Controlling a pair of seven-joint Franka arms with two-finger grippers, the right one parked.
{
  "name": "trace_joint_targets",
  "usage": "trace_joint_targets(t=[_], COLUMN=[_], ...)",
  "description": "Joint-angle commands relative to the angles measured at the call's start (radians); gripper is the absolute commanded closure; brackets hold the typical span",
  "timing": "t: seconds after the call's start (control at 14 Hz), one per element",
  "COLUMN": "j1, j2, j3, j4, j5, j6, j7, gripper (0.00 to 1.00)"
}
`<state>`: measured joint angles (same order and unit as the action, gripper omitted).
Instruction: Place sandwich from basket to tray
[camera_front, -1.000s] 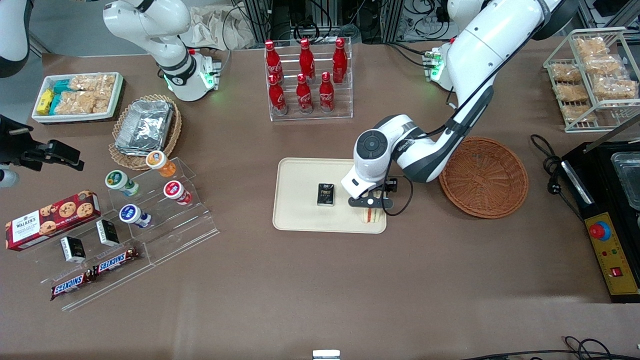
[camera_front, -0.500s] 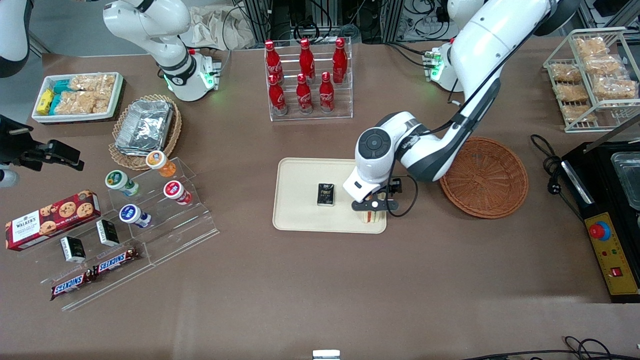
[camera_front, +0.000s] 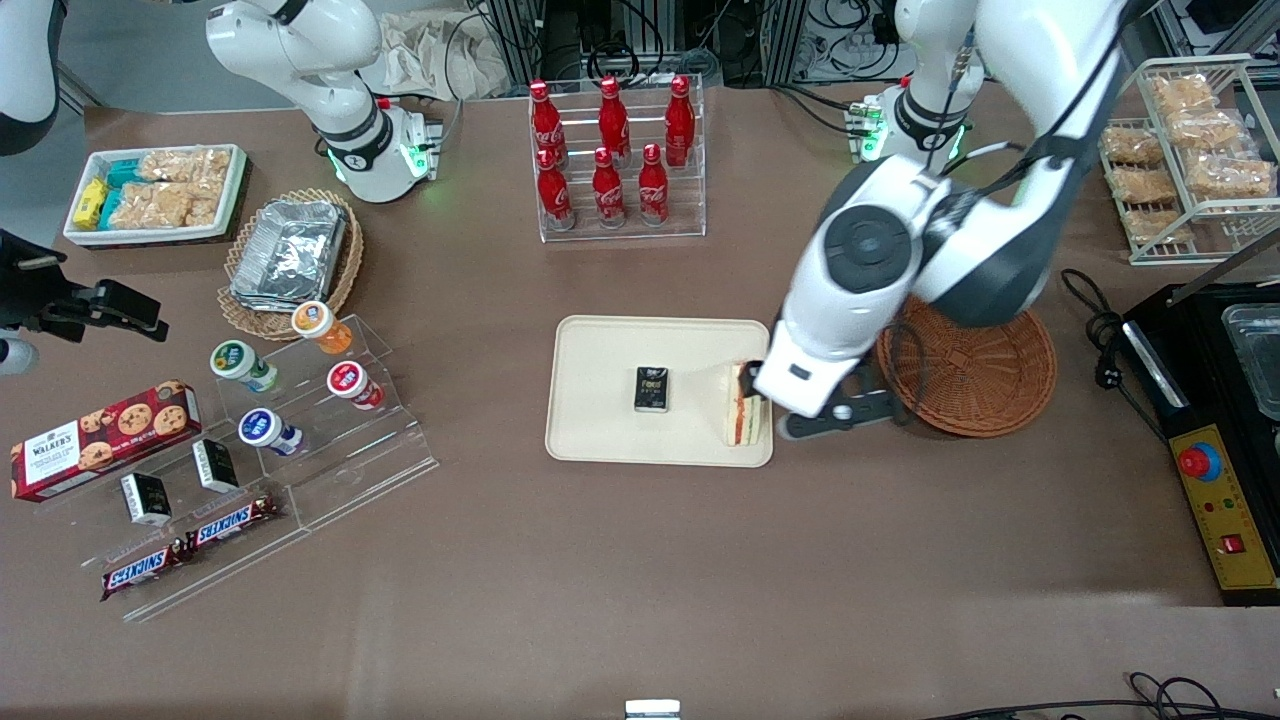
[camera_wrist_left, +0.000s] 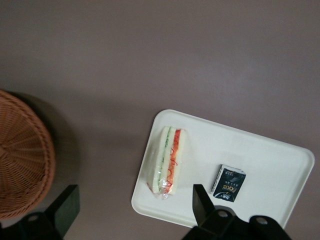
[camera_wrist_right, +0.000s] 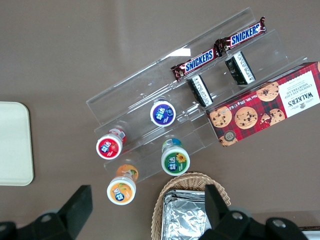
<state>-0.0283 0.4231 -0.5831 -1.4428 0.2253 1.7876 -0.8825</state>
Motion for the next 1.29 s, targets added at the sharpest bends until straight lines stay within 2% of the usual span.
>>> trace_joint_targets(t=[0.0, 0.21, 0.43, 0.57, 0.93, 1.21], j1=[0.05, -0.013, -0.028, -0.039, -0.047, -0.044], j2=[-0.124, -0.226, -0.311, -0.378, -0.509, -0.509], j3=[0.025, 0.205, 0.343, 0.417, 0.563, 0.585], j4=[-0.008, -0.014, -0.034, -0.095, -0.237, -0.202], j5=[-0.079, -0.134, -0.204, -0.219, -0.222, -0.222], j6=[-0.068, -0.083, -0.169, -0.178, -0.191, -0.269], j7=[0.0, 0.034, 0.27, 0.399, 0.755, 0.798], gripper=[0.0, 0.0, 0.0, 0.0, 0.0, 0.0])
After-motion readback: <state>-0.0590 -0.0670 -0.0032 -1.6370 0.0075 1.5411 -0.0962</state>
